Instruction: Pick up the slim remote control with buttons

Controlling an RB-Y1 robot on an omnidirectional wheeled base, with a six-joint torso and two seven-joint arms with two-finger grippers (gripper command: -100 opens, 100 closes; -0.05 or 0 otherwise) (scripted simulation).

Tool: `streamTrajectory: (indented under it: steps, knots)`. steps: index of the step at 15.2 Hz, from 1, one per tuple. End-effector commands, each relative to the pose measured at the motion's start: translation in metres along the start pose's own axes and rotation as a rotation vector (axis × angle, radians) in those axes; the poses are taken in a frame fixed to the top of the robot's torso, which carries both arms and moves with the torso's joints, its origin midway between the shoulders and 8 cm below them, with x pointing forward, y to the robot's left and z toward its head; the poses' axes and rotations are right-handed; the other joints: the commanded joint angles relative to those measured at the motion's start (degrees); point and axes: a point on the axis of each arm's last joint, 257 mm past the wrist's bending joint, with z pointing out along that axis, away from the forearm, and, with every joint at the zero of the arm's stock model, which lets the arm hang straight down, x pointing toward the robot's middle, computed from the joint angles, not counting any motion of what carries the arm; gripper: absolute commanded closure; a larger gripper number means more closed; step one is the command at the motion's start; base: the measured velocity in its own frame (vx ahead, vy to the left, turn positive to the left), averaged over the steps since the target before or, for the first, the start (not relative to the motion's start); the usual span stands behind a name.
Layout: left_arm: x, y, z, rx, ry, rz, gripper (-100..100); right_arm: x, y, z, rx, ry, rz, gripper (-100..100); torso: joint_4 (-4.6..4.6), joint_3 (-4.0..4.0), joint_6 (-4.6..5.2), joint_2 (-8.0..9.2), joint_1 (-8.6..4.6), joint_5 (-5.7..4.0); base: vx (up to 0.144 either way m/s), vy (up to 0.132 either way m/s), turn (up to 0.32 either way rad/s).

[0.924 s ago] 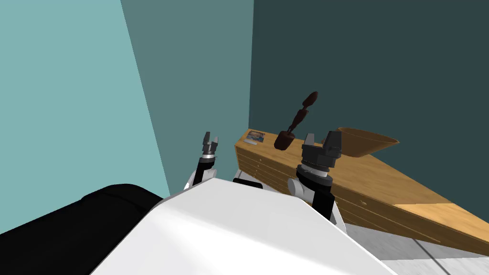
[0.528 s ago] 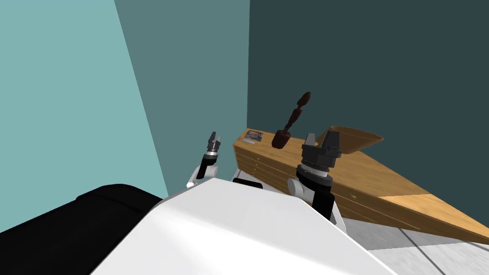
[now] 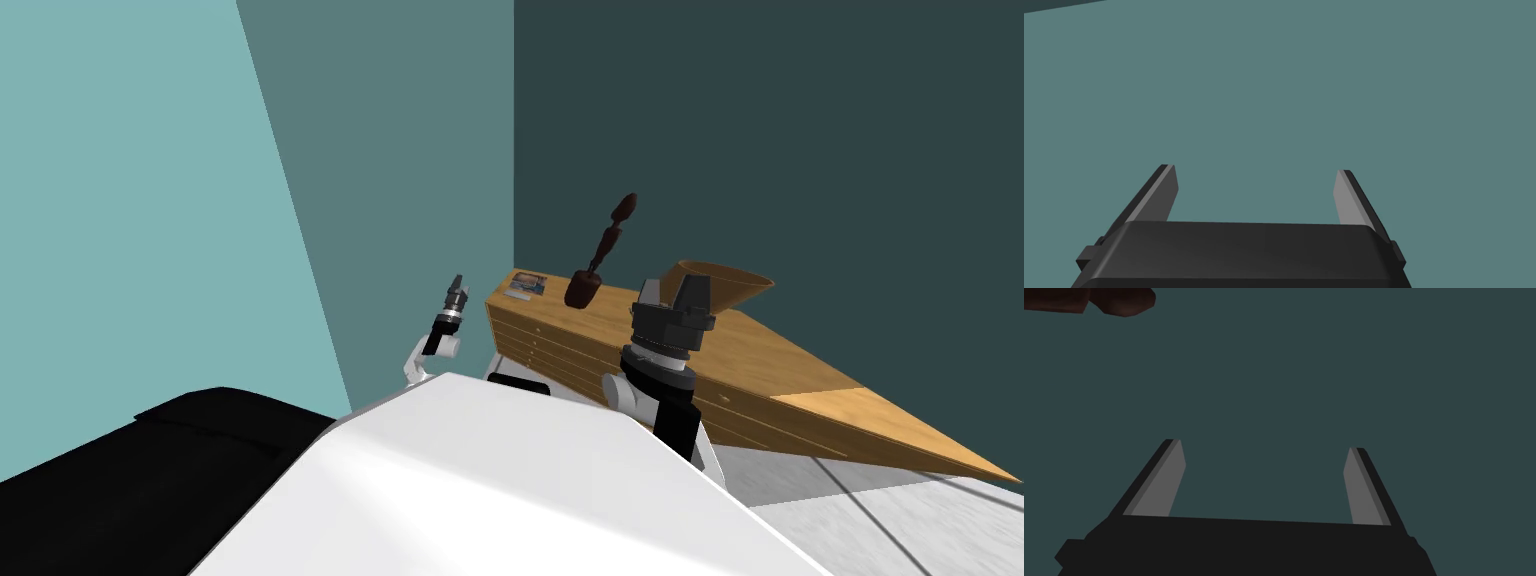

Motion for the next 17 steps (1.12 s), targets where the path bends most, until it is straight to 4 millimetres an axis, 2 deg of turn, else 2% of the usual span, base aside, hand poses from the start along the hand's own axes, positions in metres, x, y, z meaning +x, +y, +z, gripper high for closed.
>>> streamTrajectory:
  steps: [1, 3, 4, 5, 7, 9, 10, 11, 13, 17]
  knots:
    - [0.003, 0.018, 0.007, -0.046, 0.004, -0.001, -100, 0.0, 0.0, 0.0, 0.0, 0.0, 0.0, 0, 0.0, 0.0, 0.0, 0.0, 0.0, 0.0, -0.018, -0.003, -0.054]
    - [0.005, 0.037, 0.018, -0.093, 0.009, 0.0, -100, 0.0, 0.0, 0.0, 0.0, 0.0, 0.0, 0, 0.0, 0.01, 0.0, 0.01, 0.0, 0.0, -0.022, -0.006, -0.057]
    - [0.005, 0.037, 0.018, -0.093, 0.009, 0.0, -100, 0.0, 0.0, 0.0, 0.0, 0.0, 0.0, 0, 0.0, 0.01, -0.01, 0.02, -0.01, 0.0, -0.015, -0.006, -0.012]
    - [0.005, 0.05, 0.026, -0.129, 0.012, 0.001, -100, 0.0, 0.0, 0.0, 0.0, 0.0, 0.0, 0, 0.0, 0.01, -0.02, 0.01, -0.01, 0.0, -0.016, -0.006, -0.034]
    - [0.006, 0.056, 0.029, -0.143, 0.012, 0.0, -100, 0.0, 0.0, 0.0, 0.0, 0.0, 0.0, 0, 0.0, 0.0, -0.01, 0.0, -0.01, 0.0, -0.012, -0.002, -0.033]
    - [0.007, 0.076, 0.04, -0.195, 0.015, -0.001, -100, 0.0, 0.0, 0.0, 0.0, 0.0, 0.0, 0, 0.0, -0.01, 0.0, -0.01, 0.01, 0.0, -0.012, -0.001, -0.054]
    - [0.007, 0.076, 0.04, -0.195, 0.015, -0.001, -100, 0.0, 0.0, 0.0, 0.0, 0.0, 0.0, 0, 0.0, -0.01, -0.01, -0.01, 0.02, 0.0, -0.009, 0.001, -0.017]
    - [0.006, 0.089, 0.046, -0.233, 0.016, 0.002, -100, 0.0, 0.0, 0.0, 0.0, 0.0, 0.0, 0, 0.0, -0.01, -0.02, -0.01, 0.02, 0.0, -0.011, 0.001, -0.048]
    - [0.008, 0.095, 0.052, -0.251, 0.017, -0.001, -100, 0.0, 0.0, 0.0, 0.0, 0.0, 0.0, 0, 0.0, -0.01, 0.0, -0.02, 0.01, 0.0, -0.011, 0.001, -0.034]
    - [0.008, 0.124, 0.069, -0.341, 0.017, -0.001, -100, 0.0, 0.0, 0.0, 0.0, 0.0, 0.0, 0, 0.0, -0.01, -0.02, -0.02, 0.02, 0.0, -0.011, 0.001, -0.043]
